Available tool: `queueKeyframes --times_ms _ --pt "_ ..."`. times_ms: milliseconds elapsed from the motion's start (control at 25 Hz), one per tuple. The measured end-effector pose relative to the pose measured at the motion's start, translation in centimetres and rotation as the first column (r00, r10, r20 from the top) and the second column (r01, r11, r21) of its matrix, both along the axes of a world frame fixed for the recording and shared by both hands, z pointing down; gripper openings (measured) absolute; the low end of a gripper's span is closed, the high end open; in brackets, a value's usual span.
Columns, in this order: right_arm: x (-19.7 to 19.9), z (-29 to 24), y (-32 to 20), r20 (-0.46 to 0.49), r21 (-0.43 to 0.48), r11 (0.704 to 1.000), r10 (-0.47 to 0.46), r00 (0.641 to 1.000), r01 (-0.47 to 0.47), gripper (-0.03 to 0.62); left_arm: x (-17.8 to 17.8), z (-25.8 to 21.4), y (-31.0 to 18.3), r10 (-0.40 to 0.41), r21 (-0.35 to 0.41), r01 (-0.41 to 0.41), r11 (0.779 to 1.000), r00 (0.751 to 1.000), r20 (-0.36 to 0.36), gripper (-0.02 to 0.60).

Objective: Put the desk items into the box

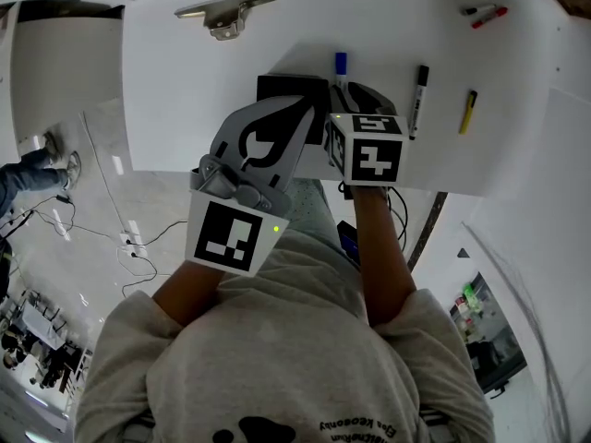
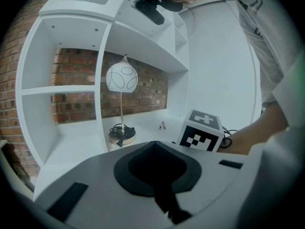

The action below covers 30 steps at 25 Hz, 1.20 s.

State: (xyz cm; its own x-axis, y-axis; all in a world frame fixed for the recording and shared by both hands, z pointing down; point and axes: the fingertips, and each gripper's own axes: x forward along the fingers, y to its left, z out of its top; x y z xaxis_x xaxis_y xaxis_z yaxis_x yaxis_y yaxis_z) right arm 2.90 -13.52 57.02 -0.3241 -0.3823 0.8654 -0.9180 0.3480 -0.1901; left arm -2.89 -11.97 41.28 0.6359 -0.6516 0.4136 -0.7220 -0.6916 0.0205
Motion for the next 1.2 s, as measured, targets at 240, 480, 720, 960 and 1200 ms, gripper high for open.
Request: queueKeyframes --times_ms 240,480,720,960,1200 --pt "-0.2 0.5 -0.1 -0.001 -0.024 1.000 -0.013 1.000 0.013 0.109 0.0 0.0 -0.1 -0.014 -0.005 0.014 1.000 1.000 0.006 0.004" --pt "0.2 0.6 -0.2 0.001 -0.032 0.999 -0.002 1.000 0.002 0.089 0.3 -0.7 0.3 -0.013 -0.001 0.013 1.000 1.000 -0.008 0.004" --pt "0.2 0.8 -0.2 0.022 -0.072 0.997 0.003 1.000 -0.001 0.077 0.6 -1.2 1.1 -0.016 -0.033 0.014 0.999 0.999 -0.048 0.005" --pt "0.8 0.5 0.2 -0.008 -0.053 0.998 0.015 1.000 -0.016 0.075 0.5 -0.8 1.5 -0.008 -0.060 0.006 0.998 0.999 -0.034 0.005" --pt "0.9 -1.1 1.2 0.049 -0.009 0.998 0.059 0.997 -0.058 0.075 0.3 0.2 2.0 0.003 -0.075 -0.002 0.997 1.000 0.007 0.004"
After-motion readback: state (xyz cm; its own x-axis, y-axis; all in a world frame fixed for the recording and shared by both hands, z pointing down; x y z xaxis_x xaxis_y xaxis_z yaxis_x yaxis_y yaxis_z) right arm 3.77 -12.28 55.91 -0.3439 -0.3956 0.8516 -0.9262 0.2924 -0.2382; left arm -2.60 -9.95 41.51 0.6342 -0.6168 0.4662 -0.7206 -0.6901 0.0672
